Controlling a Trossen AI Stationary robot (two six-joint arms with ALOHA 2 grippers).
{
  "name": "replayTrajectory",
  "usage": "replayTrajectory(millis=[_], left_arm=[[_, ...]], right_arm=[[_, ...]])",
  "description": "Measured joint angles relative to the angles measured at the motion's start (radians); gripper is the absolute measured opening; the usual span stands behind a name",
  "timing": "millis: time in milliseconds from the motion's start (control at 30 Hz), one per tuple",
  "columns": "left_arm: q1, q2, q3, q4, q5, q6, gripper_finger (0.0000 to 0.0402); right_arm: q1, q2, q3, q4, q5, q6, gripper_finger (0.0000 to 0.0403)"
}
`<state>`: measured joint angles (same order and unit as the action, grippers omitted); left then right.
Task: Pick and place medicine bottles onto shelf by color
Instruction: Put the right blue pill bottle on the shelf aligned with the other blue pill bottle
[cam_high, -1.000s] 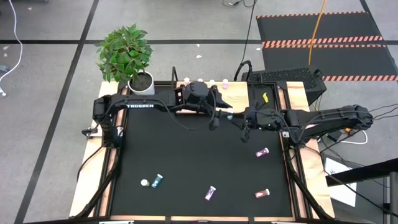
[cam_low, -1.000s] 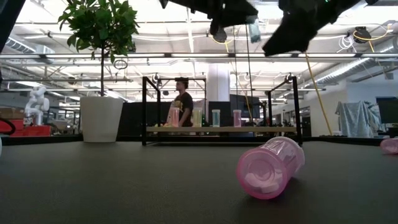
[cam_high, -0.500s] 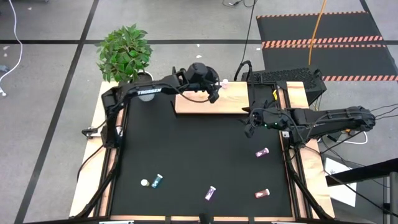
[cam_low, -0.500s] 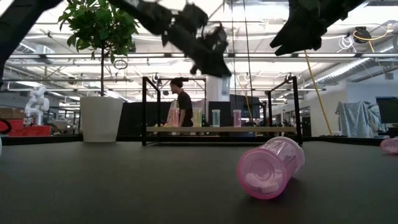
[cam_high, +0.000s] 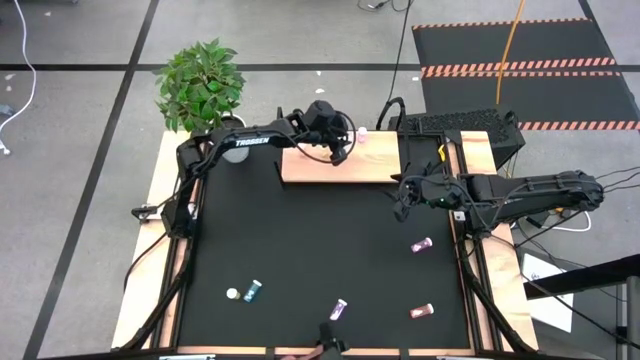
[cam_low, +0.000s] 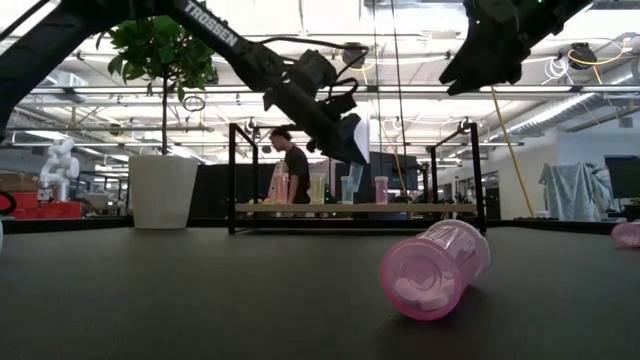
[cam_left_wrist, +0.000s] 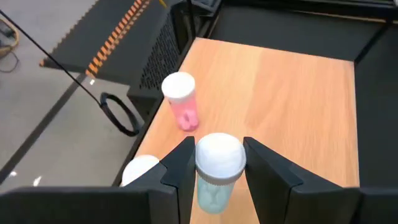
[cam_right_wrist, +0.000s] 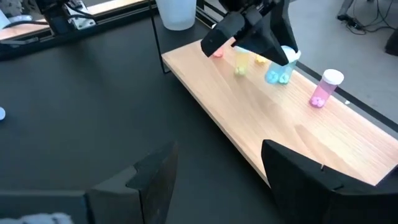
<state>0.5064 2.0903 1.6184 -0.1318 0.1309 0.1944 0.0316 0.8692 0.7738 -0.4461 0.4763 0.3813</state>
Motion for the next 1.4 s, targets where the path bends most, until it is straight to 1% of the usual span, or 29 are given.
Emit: replayTrajectory(millis=[233,533,767,1400], left_arm=[[-0.004,0.0,0.0,-0.016,0.004,0.06,0.012],[-0.004,-0.001,-0.076,0.034,0.019,0.06,0.012],[-0.004,-0.001,-0.079,0.097,0.02,0.055,0.012],[-0.005,-0.001,-0.079,0.075,0.022,0.036,0.0128]], right_arm=[[-0.005,0.0,0.0,-0.001,0.028,-0.008,0.0226],[-0.026,0.0,0.0,0.0,0.027,-0.024,0.0226],[-0.026,0.0,0.0,0.0,0.023,-0.027,0.0226],[-0.026,0.0,0.0,0.0,0.021,-0.034,0.0226]])
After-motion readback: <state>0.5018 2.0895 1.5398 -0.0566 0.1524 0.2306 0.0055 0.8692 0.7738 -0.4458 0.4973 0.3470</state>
